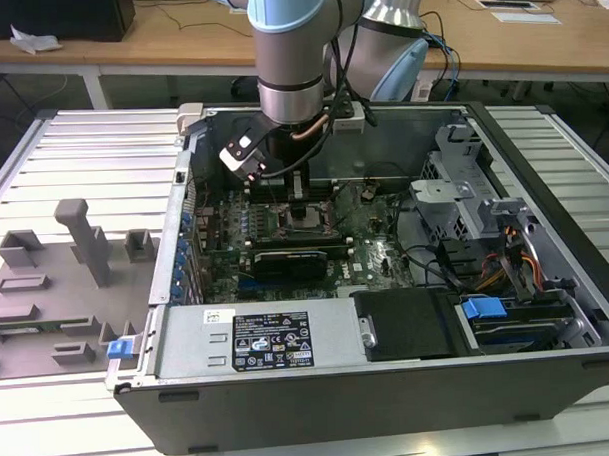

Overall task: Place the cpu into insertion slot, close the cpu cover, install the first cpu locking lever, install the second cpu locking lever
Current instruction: 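Place the cpu into insertion slot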

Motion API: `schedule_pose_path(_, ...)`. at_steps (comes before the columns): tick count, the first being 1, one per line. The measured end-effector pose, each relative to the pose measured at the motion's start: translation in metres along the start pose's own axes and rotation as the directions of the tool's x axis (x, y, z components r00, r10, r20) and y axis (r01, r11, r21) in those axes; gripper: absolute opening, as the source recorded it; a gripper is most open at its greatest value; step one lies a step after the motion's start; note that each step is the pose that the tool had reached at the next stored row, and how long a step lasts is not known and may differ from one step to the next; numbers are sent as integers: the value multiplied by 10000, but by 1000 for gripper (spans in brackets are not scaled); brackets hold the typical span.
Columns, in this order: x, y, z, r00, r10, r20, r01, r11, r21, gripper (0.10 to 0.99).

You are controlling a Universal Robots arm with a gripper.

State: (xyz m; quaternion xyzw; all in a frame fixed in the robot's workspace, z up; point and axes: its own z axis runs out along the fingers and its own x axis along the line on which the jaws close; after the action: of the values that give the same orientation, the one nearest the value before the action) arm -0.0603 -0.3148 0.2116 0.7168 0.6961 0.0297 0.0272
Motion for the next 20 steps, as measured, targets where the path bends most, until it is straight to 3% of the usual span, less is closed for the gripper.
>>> schedule_pose_path(4,0,-65,27,10000,1,1,-1,10000,1,106)
schedule_pose_path(11,0,-68,56,10000,2,1,-2,10000,1,106)
schedule_pose_path(20,1,-35,21,10000,37,4,-37,10000,2,106)
